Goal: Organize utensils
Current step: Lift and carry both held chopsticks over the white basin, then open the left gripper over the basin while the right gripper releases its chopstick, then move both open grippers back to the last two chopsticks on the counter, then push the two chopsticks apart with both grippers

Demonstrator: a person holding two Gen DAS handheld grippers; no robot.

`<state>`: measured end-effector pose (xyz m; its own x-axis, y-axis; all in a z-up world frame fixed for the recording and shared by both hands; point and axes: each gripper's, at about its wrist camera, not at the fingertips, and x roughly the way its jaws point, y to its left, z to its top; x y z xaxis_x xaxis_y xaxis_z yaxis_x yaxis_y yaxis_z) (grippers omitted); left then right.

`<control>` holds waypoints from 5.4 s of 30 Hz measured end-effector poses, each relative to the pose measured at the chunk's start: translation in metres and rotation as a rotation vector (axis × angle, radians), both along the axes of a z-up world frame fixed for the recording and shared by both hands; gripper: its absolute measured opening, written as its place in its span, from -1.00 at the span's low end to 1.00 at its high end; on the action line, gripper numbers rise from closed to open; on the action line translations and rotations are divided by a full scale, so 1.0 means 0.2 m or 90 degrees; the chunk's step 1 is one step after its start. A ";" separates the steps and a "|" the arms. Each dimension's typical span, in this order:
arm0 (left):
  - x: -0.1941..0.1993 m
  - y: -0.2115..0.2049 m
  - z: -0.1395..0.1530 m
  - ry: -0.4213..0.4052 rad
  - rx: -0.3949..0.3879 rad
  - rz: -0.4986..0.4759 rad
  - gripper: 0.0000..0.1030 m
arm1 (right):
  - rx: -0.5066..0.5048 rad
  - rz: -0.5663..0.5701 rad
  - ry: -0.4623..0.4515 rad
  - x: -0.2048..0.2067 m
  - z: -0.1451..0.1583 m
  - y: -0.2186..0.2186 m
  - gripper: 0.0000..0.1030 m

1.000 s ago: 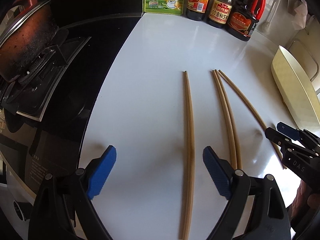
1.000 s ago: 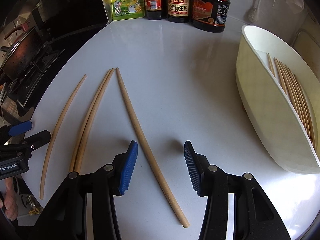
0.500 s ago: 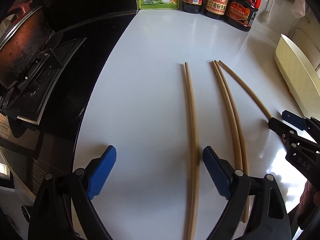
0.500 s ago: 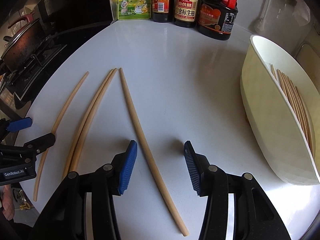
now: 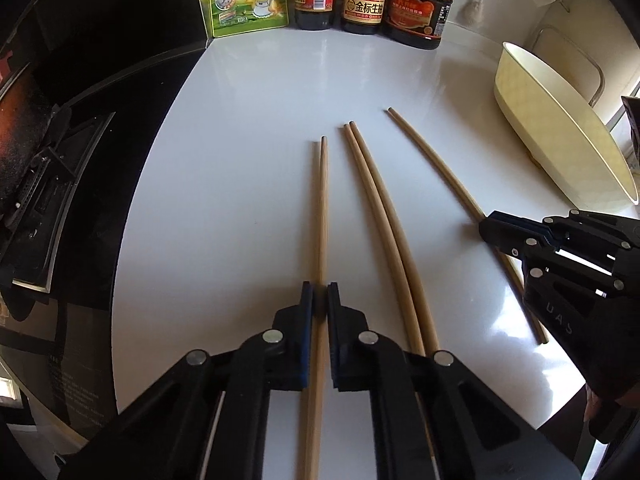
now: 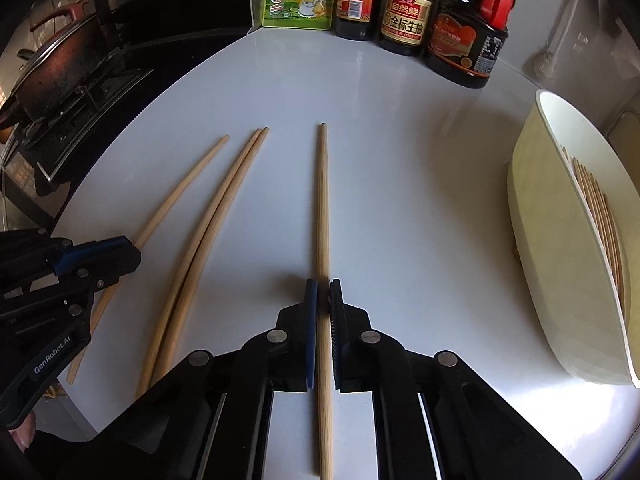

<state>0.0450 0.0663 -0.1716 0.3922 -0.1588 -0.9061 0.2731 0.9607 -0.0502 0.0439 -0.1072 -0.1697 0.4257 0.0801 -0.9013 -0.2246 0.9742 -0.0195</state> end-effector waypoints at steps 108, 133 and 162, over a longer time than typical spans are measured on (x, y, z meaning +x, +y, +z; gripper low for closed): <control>0.23 -1.05 0.60 -0.095 0.005 -0.144 0.25 | 0.144 -0.351 -0.126 -0.21 0.53 -1.07 -0.31; 0.03 0.15 0.26 -0.066 0.070 0.030 0.72 | 0.107 -0.196 -0.067 -0.35 0.19 -0.06 0.33; -0.06 0.22 0.11 -0.021 0.044 0.048 0.74 | 0.031 -0.109 -0.023 -0.28 -0.03 0.23 0.32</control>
<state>0.0332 0.1101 -0.1503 0.4301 -0.0655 -0.9004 0.1999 0.9795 0.0242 -0.0118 -0.0620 -0.1753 0.4687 0.0467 -0.8821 -0.0547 0.9982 0.0237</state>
